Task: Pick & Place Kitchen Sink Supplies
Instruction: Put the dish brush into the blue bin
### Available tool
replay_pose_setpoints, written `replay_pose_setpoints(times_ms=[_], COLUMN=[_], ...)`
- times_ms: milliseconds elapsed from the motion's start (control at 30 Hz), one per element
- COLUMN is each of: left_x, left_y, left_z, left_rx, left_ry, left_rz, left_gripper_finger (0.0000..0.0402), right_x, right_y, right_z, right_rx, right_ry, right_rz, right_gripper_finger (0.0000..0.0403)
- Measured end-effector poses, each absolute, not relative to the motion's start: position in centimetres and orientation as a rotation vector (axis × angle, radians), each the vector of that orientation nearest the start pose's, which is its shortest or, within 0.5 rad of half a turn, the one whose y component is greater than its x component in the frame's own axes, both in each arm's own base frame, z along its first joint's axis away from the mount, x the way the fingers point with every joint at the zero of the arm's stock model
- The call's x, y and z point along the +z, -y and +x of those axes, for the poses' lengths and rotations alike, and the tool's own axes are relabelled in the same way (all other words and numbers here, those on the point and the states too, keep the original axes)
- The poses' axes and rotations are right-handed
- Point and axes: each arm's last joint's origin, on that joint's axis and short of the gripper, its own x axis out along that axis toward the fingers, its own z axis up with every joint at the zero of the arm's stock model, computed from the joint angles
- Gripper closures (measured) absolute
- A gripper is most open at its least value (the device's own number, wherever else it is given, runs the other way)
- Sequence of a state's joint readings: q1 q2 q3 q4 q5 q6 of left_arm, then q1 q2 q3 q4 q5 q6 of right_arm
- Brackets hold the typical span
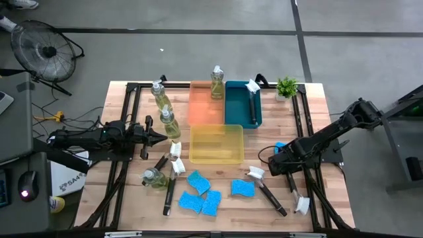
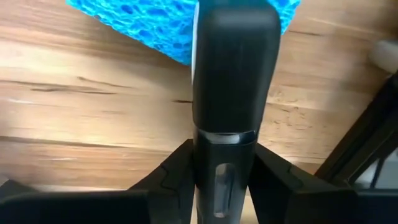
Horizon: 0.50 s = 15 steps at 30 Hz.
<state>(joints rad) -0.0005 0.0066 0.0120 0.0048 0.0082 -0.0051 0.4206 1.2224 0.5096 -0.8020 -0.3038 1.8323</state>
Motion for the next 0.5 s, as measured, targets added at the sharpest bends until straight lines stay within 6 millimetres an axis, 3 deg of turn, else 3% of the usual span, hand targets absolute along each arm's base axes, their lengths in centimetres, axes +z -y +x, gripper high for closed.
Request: replay_pose_setpoints(times_ms=[233,500], left_x=[16.8,16.8], left_y=[0.0,0.0], left_z=[9.7,9.7], left_rx=[-0.008,-0.008], left_ry=[0.01,0.01], left_rz=[-0.005,-0.005], left_gripper_finger=[0.0401,0.0401], right_x=[15.7,20.2], right_y=[-7.5,-7.2], right_z=[14.7,15.2], right_rx=[-0.925,-0.887], right_ry=[-1.545,-1.469], right_rz=[1.258,1.222], right_gripper_finger=[0.0291,0.0291])
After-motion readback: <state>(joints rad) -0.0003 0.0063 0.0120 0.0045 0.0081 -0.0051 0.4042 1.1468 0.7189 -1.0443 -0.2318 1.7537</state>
